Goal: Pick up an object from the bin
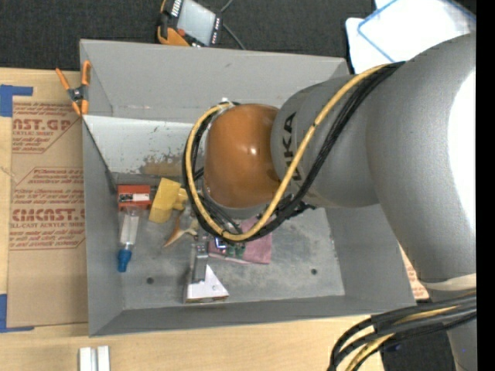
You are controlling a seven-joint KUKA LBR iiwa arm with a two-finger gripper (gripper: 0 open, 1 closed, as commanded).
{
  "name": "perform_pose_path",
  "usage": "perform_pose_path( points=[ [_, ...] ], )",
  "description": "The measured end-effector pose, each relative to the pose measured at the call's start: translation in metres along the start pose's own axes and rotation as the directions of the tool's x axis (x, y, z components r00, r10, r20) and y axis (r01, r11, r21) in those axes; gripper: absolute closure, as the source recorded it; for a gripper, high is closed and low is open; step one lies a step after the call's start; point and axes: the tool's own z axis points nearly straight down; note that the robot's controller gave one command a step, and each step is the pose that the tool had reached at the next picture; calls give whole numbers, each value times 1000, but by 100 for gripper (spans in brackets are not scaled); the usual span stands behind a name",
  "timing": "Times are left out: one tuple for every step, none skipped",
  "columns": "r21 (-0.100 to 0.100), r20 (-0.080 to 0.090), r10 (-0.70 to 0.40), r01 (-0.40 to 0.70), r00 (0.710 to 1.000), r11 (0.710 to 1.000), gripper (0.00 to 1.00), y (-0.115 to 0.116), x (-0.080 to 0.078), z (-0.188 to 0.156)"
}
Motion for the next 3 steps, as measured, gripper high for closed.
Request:
perform_pose_path(
  points=[
    [-1,7,1,-1,1000,1000,0,-1,-2,-4],
    [0,7,-119,119,993,993,0,-51,-56,-5],
    [-1,7,-177,177,984,984,0,-47,-57,-4]
  ],
)
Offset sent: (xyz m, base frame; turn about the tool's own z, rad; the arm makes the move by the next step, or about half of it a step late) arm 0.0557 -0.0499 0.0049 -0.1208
